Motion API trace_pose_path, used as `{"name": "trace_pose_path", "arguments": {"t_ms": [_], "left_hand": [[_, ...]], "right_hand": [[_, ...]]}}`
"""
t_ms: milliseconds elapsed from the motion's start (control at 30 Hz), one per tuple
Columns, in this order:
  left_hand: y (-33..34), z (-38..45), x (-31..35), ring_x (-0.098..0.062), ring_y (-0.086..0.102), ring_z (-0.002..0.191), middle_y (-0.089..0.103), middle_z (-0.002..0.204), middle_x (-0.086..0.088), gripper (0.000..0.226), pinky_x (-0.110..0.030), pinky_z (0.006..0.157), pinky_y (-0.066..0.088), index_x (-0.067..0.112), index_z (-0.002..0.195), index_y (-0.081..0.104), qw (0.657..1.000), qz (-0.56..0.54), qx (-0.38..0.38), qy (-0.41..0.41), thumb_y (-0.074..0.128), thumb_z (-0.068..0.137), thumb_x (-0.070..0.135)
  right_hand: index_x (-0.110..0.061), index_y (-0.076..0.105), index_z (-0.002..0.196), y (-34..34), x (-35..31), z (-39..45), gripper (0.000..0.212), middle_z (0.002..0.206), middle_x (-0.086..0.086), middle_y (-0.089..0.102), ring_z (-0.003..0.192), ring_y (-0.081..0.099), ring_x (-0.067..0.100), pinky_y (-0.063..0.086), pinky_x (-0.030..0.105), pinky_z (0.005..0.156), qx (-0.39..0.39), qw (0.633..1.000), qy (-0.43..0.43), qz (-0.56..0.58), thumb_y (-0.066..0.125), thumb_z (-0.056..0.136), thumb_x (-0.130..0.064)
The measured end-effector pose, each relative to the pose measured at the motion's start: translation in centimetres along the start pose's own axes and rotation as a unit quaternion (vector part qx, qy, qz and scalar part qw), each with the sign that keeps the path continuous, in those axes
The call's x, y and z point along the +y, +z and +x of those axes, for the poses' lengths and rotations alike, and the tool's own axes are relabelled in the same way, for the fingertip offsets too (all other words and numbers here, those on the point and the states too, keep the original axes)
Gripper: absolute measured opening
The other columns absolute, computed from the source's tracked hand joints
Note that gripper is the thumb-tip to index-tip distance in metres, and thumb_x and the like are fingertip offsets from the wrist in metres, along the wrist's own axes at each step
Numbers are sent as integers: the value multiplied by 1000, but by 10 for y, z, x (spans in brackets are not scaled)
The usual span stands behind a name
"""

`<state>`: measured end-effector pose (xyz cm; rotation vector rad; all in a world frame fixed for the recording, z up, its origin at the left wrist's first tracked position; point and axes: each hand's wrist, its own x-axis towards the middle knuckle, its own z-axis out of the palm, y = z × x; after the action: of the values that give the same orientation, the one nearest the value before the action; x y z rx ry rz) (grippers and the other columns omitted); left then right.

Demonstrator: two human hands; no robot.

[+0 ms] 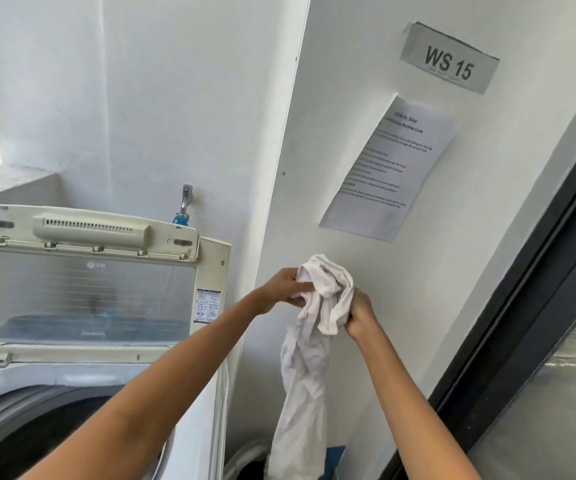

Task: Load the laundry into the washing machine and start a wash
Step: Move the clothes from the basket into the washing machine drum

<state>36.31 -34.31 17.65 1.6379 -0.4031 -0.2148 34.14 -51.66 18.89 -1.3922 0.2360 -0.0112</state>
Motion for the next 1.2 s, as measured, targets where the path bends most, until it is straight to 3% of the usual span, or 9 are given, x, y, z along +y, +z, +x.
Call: {"name": "trace_pose_path", "arguments": {"t_ms": [133, 233, 333, 467, 700, 833, 933, 1067, 1200], "left_hand": [[6, 15, 27, -13, 52, 58, 50, 68, -2, 16, -21, 51, 46, 14, 75, 54, 989, -32, 143, 11, 60, 89, 19], [8, 20, 42, -9, 49, 68, 51, 75, 1, 8, -19, 57, 42, 15, 80, 60, 983, 175, 5, 50, 60, 87, 13], [16, 22, 55, -7, 54, 79, 60, 86, -1, 14, -16, 71, 44, 5, 94, 65, 965, 226, -64, 114, 60, 84, -3], [21, 26, 70, -13, 57, 81, 66, 87, -13, 22, -24, 80, 44, -4, 93, 67, 955, 256, -42, 147, 56, 78, -14], [17, 27, 60, -10, 61, 86, 72, 97, -13, 18, -17, 80, 44, 5, 90, 73, 955, 186, 167, 156, 66, 77, -4], [12, 31, 66, -18, 61, 91, 70, 96, -9, 11, -31, 80, 44, 9, 89, 71, 945, 160, 251, 135, 69, 78, 9], [-5, 33, 58, -28, 60, 93, 68, 96, -11, 19, -32, 70, 39, 8, 89, 65, 926, 244, 278, 76, 70, 81, 25], [-17, 28, 47, -31, 60, 95, 68, 95, -9, 31, -31, 66, 35, 14, 84, 62, 878, 449, 148, 67, 65, 85, 45], [-25, 29, 71, -28, 60, 82, 66, 81, -9, 31, -31, 62, 34, 17, 76, 61, 876, 424, 199, 112, 63, 86, 46]], "right_hand": [[-13, 58, 113, -10, -6, -2, 42, 109, 12, 60, 88, 63, 29, 56, 41, 70, 76, 989, -44, -118, 38, 98, -47], [-17, 47, 135, -23, -8, -1, 49, 135, 1, 46, 125, 44, 20, 38, 38, 107, 52, 945, -222, -234, 52, 93, -44], [-28, 25, 148, -31, -13, 0, 85, 134, -12, 34, 125, 34, 6, 32, 28, 106, -106, 890, -232, -377, 75, 79, -34], [-15, 50, 130, -38, -23, 5, 51, 119, 6, 63, 109, 59, 23, 46, 30, 84, -102, 835, -214, -496, 68, 82, -17], [-21, 61, 95, -52, -27, 8, 19, 96, 6, 64, 95, 61, 29, 41, 28, 70, -12, 787, -133, -603, 57, 78, -12], [-13, 63, 89, -66, -7, 6, 25, 82, 10, 70, 61, 63, 25, 50, 28, 59, 13, 884, -39, -465, 58, 87, -37], [-6, 57, 99, -74, -29, 11, 19, 70, 12, 67, 41, 61, 19, 45, 19, 40, 19, 938, -31, -345, 54, 92, -23], [-15, 54, 90, -87, -83, 18, 5, 60, 4, 59, 44, 53, 16, 38, 20, 40, 96, 898, -142, -406, 58, 87, -15], [-14, 62, 87, -96, -122, 13, 8, 59, 7, 66, 49, 63, 16, 56, 28, 51, 119, 890, -197, -394, 68, 82, -15]]}}
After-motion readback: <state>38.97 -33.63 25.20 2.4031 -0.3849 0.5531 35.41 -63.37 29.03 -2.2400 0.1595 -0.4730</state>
